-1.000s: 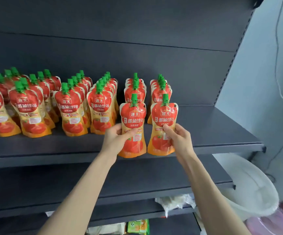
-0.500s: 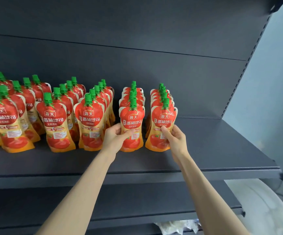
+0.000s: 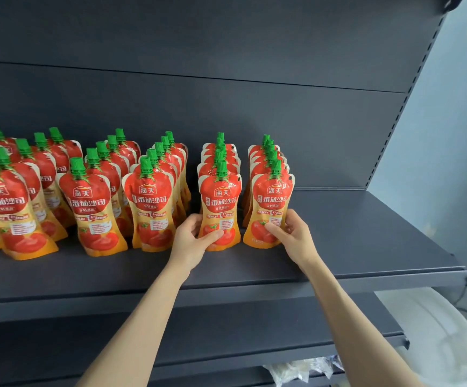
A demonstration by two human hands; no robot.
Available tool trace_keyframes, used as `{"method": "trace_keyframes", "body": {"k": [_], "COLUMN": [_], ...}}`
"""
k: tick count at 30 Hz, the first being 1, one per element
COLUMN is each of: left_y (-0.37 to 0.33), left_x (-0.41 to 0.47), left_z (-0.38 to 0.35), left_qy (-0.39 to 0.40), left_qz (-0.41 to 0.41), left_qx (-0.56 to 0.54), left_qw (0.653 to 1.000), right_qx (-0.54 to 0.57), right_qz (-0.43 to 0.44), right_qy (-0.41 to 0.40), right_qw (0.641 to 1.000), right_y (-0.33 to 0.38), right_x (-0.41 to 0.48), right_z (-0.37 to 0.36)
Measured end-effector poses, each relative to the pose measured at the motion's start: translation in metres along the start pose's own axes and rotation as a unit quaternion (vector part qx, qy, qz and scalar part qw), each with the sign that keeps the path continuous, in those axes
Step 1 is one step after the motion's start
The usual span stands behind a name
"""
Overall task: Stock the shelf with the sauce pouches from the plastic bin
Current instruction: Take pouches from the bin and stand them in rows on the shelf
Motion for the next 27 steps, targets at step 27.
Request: {"method": "trace_keyframes", "body": {"k": [27], "left_y": [0.0020], "left_x": [-0.0009], "left_z": [0.0005], "left_qy": [-0.022], "left_qz": [-0.032], "left_qx": [0.022], "left_qw": [0.999], "right_qx": [-0.070], "right_qz": [-0.009], "right_qy": [0.000], "right_qw": [0.998], "right_y": [-0.0062], "right_x": [-0.0035], "right_z": [-0.0001]}}
Point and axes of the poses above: each hand's wrist, its own x-axis towards the middle knuckle, its own z-axis out of the back of the hand, y = z × x, the point moved 6 cm from there along x, towards the middle knuckle, and after that the axes turned 3 degrees about z, right-handed, at the moved point
